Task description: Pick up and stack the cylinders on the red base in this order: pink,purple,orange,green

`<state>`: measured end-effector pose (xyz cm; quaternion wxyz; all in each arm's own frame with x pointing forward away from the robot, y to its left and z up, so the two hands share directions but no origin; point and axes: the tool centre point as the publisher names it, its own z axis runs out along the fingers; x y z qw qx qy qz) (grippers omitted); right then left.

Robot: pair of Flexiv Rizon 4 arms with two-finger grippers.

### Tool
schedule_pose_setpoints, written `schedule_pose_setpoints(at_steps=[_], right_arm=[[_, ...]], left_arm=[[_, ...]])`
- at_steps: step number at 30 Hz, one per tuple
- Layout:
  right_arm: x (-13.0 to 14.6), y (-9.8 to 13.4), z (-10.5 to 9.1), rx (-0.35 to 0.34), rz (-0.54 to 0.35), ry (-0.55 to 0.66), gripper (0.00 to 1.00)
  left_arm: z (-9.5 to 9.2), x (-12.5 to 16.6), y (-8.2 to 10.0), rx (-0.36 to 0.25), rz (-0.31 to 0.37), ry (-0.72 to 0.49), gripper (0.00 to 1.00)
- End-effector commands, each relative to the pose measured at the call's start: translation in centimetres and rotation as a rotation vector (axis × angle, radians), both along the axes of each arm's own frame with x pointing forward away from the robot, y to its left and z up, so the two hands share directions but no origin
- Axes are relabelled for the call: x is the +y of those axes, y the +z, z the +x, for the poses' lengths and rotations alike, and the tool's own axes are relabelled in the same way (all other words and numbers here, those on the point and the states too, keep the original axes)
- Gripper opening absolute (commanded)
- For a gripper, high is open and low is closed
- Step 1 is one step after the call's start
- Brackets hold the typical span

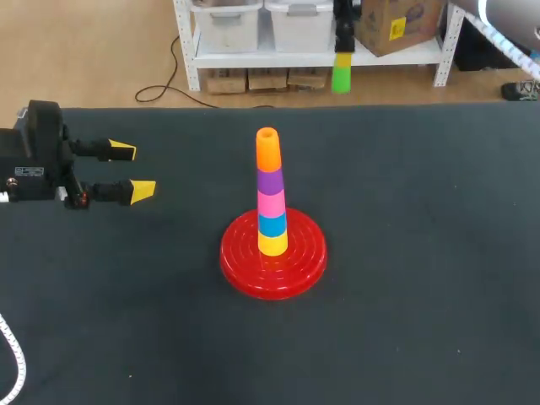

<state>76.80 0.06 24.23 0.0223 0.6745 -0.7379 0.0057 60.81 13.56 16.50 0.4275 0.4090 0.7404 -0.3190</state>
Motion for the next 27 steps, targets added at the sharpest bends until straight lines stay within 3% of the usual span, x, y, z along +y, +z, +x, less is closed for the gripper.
schedule_pose_setpoints(at_steps=[1,11,27], right_arm=[[0.7,3.0,-3.7,-0.076,0.009,0.038,0.00],[3.3,5.2,-9.6,-0.094,0.026,0.161,0.00],[6.8,6.0,-14.3,-0.137,0.036,0.297,0.00]], left_arm=[[0.0,0.0,-0.2,-0.008,-0.005,0.003,1.00],[0.0,0.0,-0.2,-0.008,-0.005,0.003,1.00],[0.0,0.0,-0.2,-0.008,-0.005,0.003,1.00]])
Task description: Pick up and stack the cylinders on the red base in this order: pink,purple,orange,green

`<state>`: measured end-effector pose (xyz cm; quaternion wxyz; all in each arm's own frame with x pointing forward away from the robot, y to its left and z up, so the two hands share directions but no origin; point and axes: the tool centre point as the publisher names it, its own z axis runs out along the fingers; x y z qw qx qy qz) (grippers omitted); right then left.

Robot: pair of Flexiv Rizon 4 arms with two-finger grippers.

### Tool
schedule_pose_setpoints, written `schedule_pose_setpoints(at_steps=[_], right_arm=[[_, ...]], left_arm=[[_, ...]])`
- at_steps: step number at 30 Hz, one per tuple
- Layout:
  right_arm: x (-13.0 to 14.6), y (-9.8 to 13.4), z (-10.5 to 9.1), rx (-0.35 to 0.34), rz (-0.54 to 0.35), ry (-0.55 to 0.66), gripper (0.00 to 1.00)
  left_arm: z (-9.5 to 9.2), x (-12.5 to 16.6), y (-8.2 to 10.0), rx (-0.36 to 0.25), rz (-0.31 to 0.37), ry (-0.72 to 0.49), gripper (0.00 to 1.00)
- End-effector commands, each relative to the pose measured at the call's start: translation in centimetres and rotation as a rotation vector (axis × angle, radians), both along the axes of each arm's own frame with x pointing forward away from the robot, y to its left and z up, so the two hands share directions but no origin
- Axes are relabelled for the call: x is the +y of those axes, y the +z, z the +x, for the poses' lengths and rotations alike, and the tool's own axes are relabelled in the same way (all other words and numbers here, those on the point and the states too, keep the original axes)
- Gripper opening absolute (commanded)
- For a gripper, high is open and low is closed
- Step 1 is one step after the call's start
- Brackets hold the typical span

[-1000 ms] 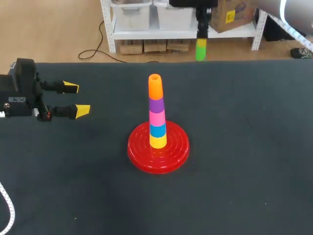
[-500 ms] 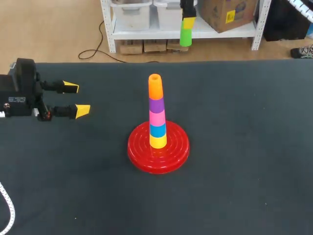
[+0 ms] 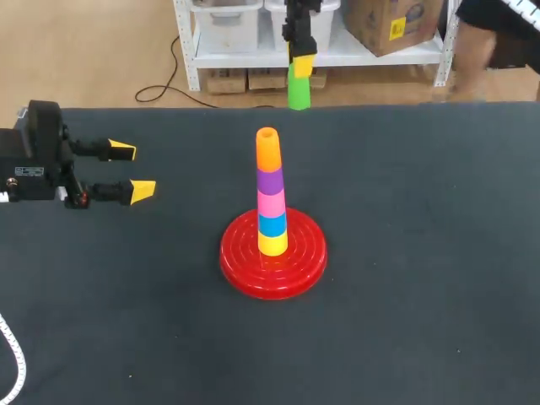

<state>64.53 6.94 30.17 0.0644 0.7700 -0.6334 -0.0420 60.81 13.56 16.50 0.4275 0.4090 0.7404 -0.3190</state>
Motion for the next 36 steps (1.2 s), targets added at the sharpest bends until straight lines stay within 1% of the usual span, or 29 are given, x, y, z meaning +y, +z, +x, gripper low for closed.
schedule_pose_setpoints(at_steps=[1,2,7,9,15,16,18,20,30,36], right_arm=[[0.0,0.1,-2.2,-0.271,0.059,0.022,0.00],[0.2,0.1,-2.4,-0.282,0.060,0.032,0.00],[0.9,0.1,-2.9,-0.291,0.069,0.046,0.00],[1.2,0.0,-3.1,-0.311,0.070,0.057,0.00],[2.2,-0.6,-3.5,-0.315,0.071,0.074,0.00],[2.4,-0.8,-3.6,-0.325,0.068,0.080,0.00],[2.7,-1.0,-3.7,-0.317,0.071,0.081,0.00],[2.9,-1.2,-3.7,-0.331,0.071,0.087,0.00],[3.5,-1.9,-3.5,-0.346,0.060,0.092,0.00],[3.6,-2.3,-3.5,-0.332,0.059,0.092,0.00]], left_arm=[[0.0,0.0,-0.2,-0.008,-0.005,0.003,1.00],[0.0,0.0,-0.2,-0.008,-0.005,0.003,1.00],[0.0,0.0,-0.2,-0.008,-0.005,0.003,1.00],[0.0,0.0,-0.2,-0.008,-0.005,0.003,1.00],[0.0,0.0,-0.2,-0.008,-0.005,0.003,1.00],[0.0,0.0,-0.2,-0.008,-0.005,0.003,1.00],[0.0,0.0,-0.2,-0.008,-0.005,0.003,1.00],[0.0,0.0,-0.2,-0.008,-0.005,0.003,1.00],[0.0,0.0,-0.2,-0.008,-0.005,0.003,1.00],[0.0,0.0,-0.2,-0.008,-0.005,0.003,1.00]])
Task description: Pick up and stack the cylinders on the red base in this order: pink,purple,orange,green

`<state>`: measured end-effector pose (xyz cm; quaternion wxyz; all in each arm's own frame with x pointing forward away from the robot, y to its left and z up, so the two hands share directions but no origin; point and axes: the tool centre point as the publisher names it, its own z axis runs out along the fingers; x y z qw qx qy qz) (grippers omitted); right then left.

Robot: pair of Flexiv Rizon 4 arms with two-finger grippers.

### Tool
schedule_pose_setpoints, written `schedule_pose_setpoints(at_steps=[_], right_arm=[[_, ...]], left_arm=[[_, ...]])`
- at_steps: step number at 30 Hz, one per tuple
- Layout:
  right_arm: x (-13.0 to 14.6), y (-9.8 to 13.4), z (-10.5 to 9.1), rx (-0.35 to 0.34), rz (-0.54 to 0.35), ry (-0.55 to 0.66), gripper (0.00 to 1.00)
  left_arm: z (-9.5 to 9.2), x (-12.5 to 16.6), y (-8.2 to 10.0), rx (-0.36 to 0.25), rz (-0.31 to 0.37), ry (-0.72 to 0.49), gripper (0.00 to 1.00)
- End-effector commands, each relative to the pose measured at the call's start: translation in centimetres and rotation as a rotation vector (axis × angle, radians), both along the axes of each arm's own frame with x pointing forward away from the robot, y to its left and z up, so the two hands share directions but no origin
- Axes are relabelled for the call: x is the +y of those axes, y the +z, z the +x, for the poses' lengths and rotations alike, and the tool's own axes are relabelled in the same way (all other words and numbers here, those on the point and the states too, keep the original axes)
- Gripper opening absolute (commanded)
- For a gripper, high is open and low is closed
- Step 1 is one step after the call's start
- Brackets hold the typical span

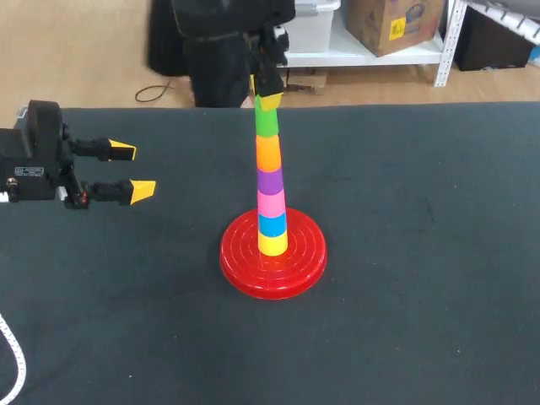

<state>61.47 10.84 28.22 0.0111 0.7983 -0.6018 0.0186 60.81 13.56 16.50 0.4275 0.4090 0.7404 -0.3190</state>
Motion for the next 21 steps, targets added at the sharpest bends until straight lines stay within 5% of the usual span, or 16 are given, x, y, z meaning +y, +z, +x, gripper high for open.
schedule_pose_setpoints(at_steps=[1,21], right_arm=[[-0.30,-0.41,-0.49,-0.172,0.055,0.009,0.00],[-0.52,0.31,-0.74,-0.163,0.077,0.012,0.00]], left_arm=[[-0.02,-0.02,-0.24,-0.008,-0.005,0.003,1.00],[-0.02,-0.02,-0.24,-0.008,-0.005,0.003,1.00]])
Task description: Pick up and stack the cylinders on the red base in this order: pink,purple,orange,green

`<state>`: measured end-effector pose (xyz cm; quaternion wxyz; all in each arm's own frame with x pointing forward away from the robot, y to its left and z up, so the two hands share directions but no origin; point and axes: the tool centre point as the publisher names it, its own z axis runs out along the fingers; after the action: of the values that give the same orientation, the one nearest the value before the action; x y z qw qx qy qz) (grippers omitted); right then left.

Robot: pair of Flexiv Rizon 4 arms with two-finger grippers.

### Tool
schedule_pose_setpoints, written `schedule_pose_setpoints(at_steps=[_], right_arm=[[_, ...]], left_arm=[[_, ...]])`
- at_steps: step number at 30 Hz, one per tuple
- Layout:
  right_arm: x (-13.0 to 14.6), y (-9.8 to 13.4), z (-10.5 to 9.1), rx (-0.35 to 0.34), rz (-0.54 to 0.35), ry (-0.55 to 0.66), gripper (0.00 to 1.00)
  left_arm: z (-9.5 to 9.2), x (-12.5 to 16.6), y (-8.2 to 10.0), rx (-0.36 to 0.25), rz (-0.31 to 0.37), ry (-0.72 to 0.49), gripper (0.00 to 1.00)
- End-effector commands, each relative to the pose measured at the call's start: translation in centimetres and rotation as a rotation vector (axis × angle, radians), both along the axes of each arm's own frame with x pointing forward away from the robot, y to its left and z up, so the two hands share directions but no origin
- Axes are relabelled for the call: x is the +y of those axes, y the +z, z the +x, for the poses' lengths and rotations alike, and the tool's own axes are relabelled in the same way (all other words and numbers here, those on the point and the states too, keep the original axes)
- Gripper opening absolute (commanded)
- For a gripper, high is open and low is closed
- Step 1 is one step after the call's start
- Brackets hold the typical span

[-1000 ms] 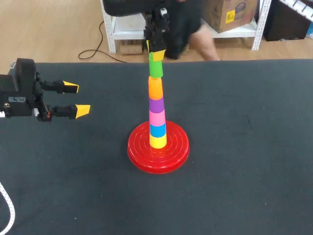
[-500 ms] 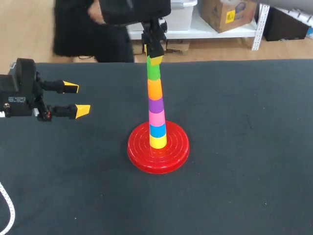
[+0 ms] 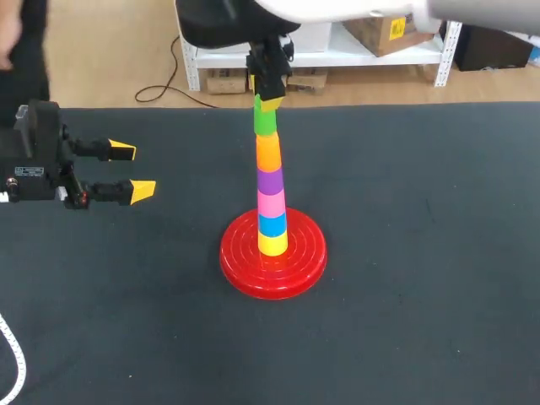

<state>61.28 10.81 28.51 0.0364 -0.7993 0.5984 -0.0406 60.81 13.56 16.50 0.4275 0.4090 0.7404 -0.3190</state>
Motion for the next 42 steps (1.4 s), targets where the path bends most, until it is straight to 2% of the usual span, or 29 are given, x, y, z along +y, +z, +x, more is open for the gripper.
schedule_pose_setpoints(at_steps=[1,16,42], right_arm=[[-0.5,0.1,-0.6,-0.069,0.031,0.005,0.00],[-0.8,-0.1,-0.9,0.011,0.021,0.025,0.00],[-0.3,-1.2,-0.3,0.001,-0.002,0.026,0.00]], left_arm=[[0.0,0.0,-0.2,-0.008,-0.005,0.003,1.00],[0.0,0.0,-0.2,-0.008,-0.005,0.003,1.00],[0.0,0.0,-0.2,-0.008,-0.005,0.003,1.00]])
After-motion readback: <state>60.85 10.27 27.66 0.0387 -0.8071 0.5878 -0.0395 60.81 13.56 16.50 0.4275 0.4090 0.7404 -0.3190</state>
